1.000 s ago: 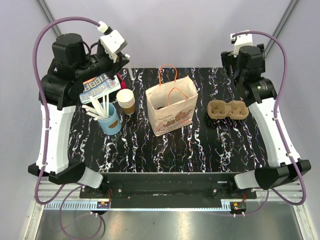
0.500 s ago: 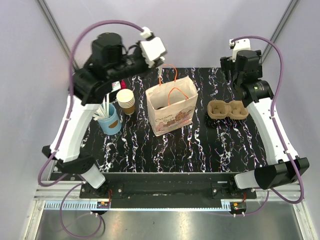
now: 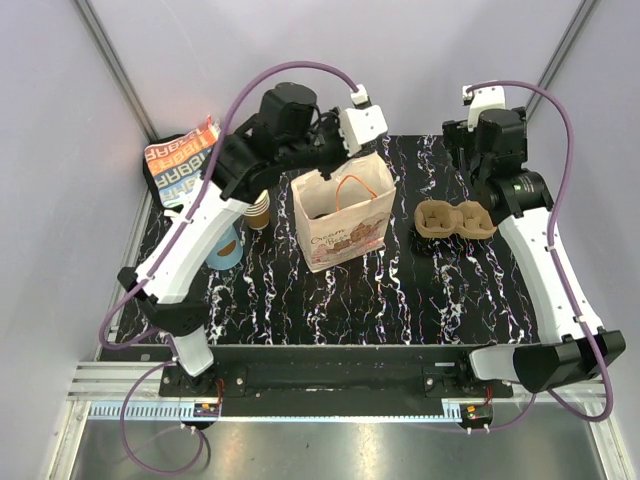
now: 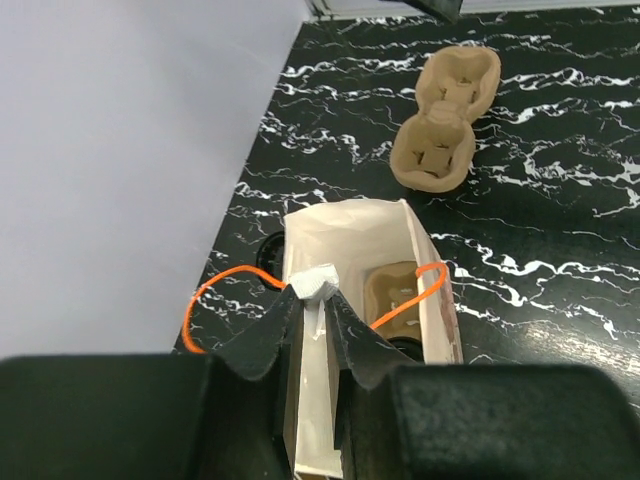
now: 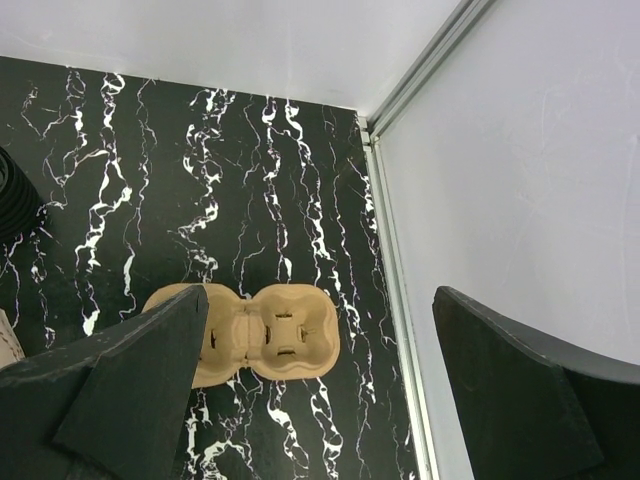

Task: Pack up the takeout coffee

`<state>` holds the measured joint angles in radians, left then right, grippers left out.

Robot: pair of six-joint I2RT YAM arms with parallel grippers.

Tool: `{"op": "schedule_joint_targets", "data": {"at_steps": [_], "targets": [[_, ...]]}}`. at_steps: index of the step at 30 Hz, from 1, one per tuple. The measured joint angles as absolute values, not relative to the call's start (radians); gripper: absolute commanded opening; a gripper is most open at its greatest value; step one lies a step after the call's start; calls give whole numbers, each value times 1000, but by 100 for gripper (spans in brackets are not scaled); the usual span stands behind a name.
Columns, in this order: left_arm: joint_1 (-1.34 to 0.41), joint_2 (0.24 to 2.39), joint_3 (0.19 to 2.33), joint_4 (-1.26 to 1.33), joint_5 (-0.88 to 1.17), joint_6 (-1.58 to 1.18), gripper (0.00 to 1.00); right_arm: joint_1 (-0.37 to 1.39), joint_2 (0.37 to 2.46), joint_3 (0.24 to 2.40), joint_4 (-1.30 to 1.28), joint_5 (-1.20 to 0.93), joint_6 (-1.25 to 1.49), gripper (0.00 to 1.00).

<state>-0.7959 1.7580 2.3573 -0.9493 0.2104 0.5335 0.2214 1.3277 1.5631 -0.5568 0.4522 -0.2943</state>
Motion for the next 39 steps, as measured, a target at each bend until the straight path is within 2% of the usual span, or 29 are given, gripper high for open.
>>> {"op": "schedule_joint_targets", "data": {"at_steps": [15, 20, 28, 30, 32, 35, 36, 38, 39], "targets": [[-848, 1944, 2346, -942, 154, 553, 16, 221, 1266, 1481, -543, 485, -341, 100], [-848, 1978, 2344, -939, 120, 571, 29, 221, 1240, 1469, -542, 490, -346, 100], [-848, 1993, 2340, -923, 92, 579, 41, 221, 1229, 1457, -542, 497, -347, 100], [-848, 1994, 2340, -921, 87, 579, 52, 221, 1229, 1455, -542, 497, -347, 100], [-848, 1994, 2340, -916, 80, 581, 57, 221, 1229, 1453, -542, 497, -347, 100], [-848, 1994, 2340, -901, 70, 573, 71, 221, 1229, 1452, -542, 497, -346, 100], [-848, 1994, 2340, -897, 68, 571, 83, 221, 1229, 1452, -542, 497, -346, 100], [-848, 1993, 2340, -886, 65, 566, 96, 221, 1229, 1452, -542, 496, -346, 100], [-848, 1992, 2340, -883, 63, 561, 99, 221, 1229, 1452, -542, 496, -346, 100]]}}
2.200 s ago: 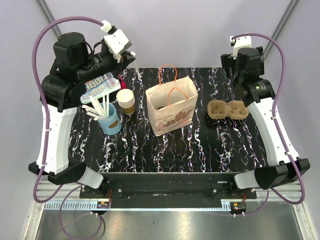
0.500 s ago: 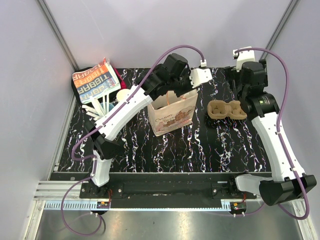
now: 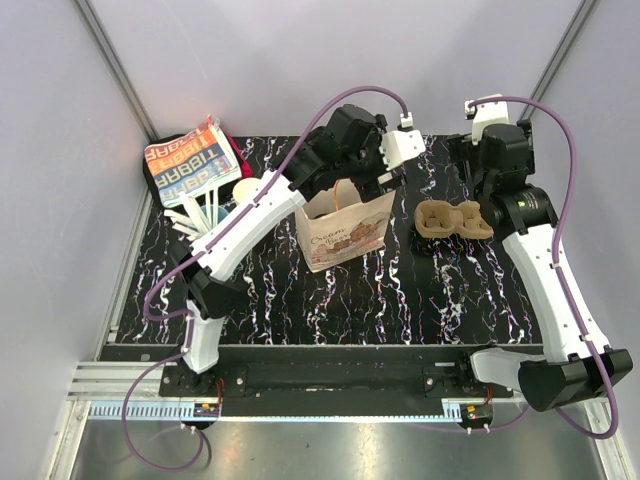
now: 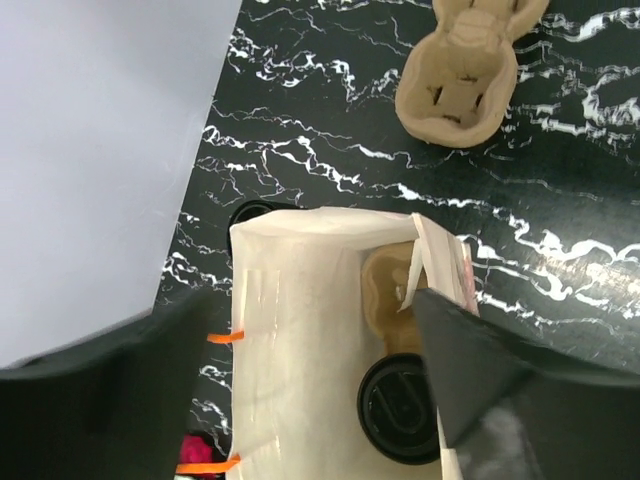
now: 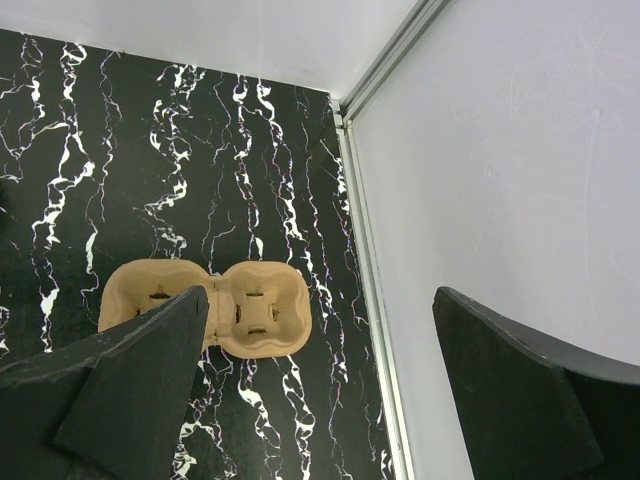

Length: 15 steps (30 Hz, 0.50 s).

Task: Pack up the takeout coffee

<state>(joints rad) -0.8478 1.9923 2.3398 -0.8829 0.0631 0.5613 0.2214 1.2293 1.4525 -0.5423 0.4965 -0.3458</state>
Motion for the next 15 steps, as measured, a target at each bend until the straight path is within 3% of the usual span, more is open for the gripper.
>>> {"op": "schedule_joint_targets", "data": {"at_steps": [15], "targets": [[-792, 1800, 2342, -881, -51, 472, 99, 221, 1300, 1541, -549, 488, -342, 100]]}}
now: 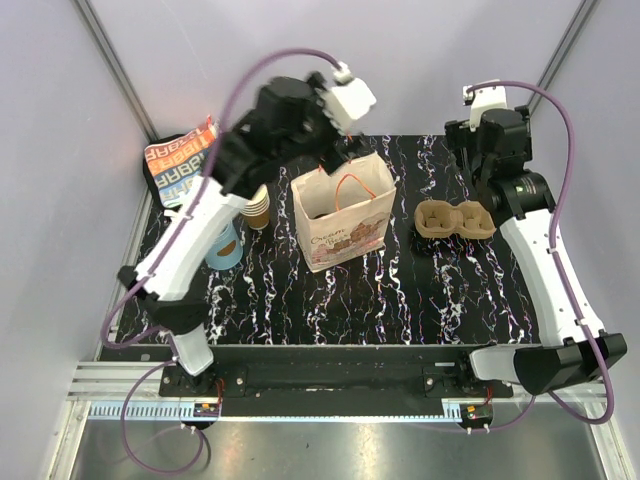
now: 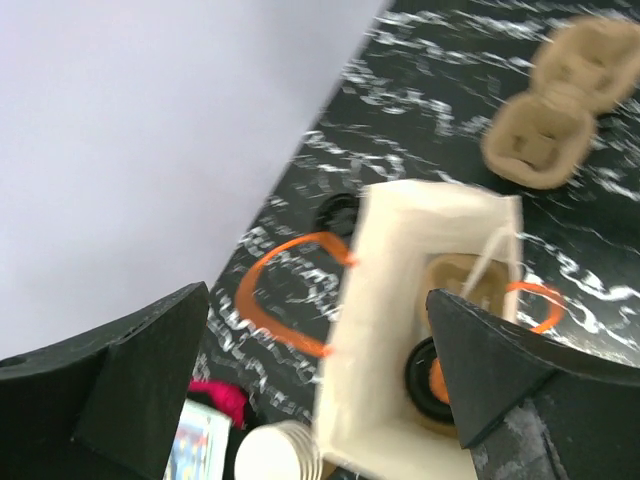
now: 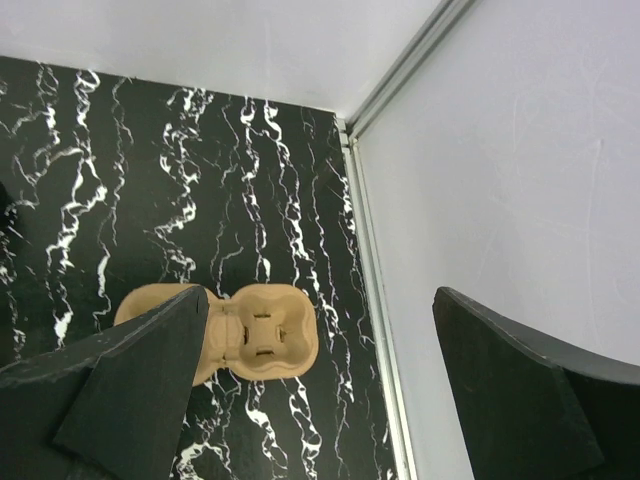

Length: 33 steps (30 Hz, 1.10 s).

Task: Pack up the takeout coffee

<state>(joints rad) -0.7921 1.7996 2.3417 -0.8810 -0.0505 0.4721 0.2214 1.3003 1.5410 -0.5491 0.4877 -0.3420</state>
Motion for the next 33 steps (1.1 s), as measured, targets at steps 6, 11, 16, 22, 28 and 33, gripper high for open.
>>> {"op": "schedule_joint_targets", "data": {"at_steps": [6, 11, 16, 22, 28, 33], "targets": [[-559, 1620, 2252, -858, -52, 364, 99, 221, 1341, 1639, -589, 450, -325, 100], [-323, 1504, 2137, -828, 33, 279, 99, 221, 1358, 1716, -635, 398, -308, 100], [-165, 1413, 2002, -806, 153, 236, 99, 221, 1372, 1791, -692, 344, -295, 100], [2, 1349, 1853, -766, 301, 201, 99, 221, 1376, 1885, -764, 272, -280, 100], [187, 1328, 1777, -727, 479, 155, 99, 221, 1376, 2010, -854, 188, -255, 100], [303, 1294, 1772, -699, 561, 115, 99, 221, 1378, 2165, -945, 148, -240, 100]]}}
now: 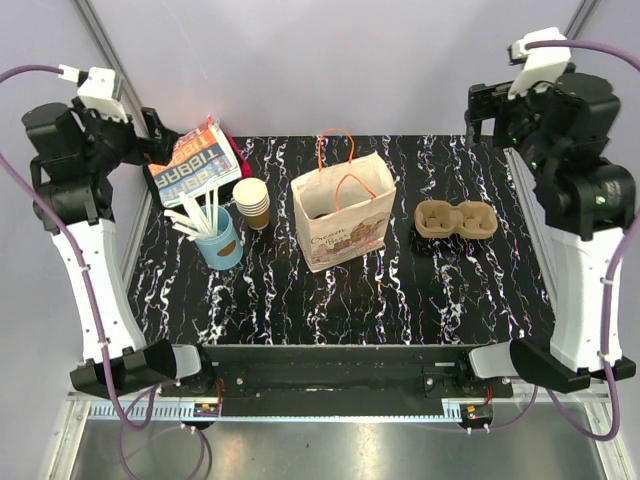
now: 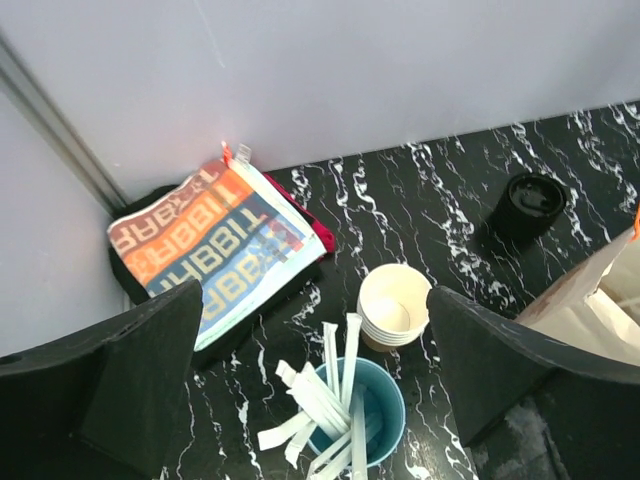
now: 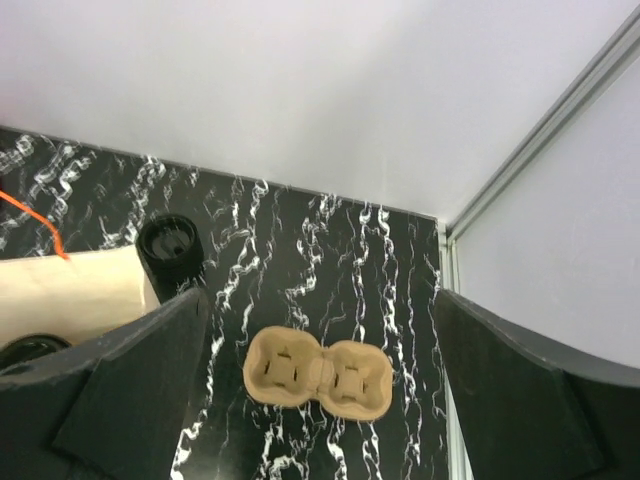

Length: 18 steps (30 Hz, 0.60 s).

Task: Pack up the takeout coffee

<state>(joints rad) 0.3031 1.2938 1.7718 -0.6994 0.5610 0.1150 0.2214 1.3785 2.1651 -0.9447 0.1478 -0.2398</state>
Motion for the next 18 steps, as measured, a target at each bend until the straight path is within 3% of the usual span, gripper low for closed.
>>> {"op": "schedule_joint_targets", "data": {"at_steps": [8, 18], "targets": [[333, 1247, 1840, -740, 536, 104, 99, 221, 1365, 2405, -1044, 103, -219, 100], [335, 1245, 2136, -889, 475, 104, 99, 221, 1357, 2436, -1101, 85, -212, 100]]}}
